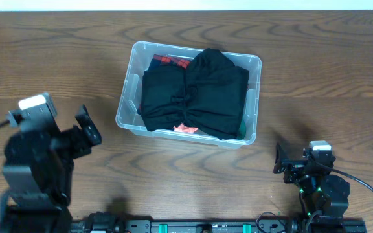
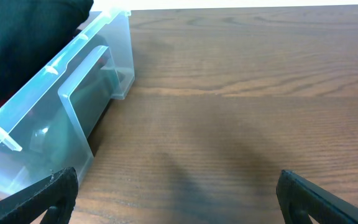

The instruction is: Pack container

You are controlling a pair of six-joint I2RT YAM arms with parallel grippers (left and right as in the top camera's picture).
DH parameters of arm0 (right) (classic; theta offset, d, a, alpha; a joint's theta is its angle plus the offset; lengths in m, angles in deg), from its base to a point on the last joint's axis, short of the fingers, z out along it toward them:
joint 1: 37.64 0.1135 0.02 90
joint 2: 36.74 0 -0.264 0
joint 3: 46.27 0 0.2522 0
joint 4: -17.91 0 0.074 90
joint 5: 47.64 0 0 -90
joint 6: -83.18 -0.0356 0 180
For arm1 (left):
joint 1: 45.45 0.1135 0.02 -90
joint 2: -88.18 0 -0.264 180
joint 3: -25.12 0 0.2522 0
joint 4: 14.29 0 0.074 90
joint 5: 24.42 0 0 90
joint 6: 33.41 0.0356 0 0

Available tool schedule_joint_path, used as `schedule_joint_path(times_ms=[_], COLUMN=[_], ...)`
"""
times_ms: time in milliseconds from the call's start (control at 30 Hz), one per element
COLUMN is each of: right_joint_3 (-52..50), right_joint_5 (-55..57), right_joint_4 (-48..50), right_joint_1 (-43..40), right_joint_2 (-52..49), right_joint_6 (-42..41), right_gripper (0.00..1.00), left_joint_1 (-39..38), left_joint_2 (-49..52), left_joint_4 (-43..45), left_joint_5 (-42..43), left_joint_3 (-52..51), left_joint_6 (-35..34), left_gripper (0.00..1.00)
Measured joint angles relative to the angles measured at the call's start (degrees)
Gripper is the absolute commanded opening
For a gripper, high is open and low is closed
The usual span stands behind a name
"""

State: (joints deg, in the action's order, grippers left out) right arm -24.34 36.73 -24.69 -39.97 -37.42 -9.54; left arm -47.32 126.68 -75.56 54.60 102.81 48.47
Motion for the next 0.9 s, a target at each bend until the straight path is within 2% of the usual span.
schedule_joint_path(times_ms=[267, 533, 900], right_joint_3=[0.00, -0.02, -0.02], right_joint_5=[-0.02, -0.02, -0.02], right_joint_4=[0.02, 0.00, 0.00], right_joint_1=[0.00, 0.00, 0.00], right_joint_2=[0.00, 0.00, 0.00], right_joint_6=[0.00, 0.00, 0.00], right_gripper=[0.99, 0.99, 0.99], left_joint_1=[0.00, 0.00, 0.00], left_joint_2=[-17.75, -35.10, -37.92], left_joint_4=[11.96, 13.44, 13.62], left_joint_5=[1.40, 1.60, 1.62], left_joint_3=[-24.48, -37.20, -45.40], left_joint_6=[0.44, 0.44, 0.44], left_gripper=[0.98, 0.98, 0.98])
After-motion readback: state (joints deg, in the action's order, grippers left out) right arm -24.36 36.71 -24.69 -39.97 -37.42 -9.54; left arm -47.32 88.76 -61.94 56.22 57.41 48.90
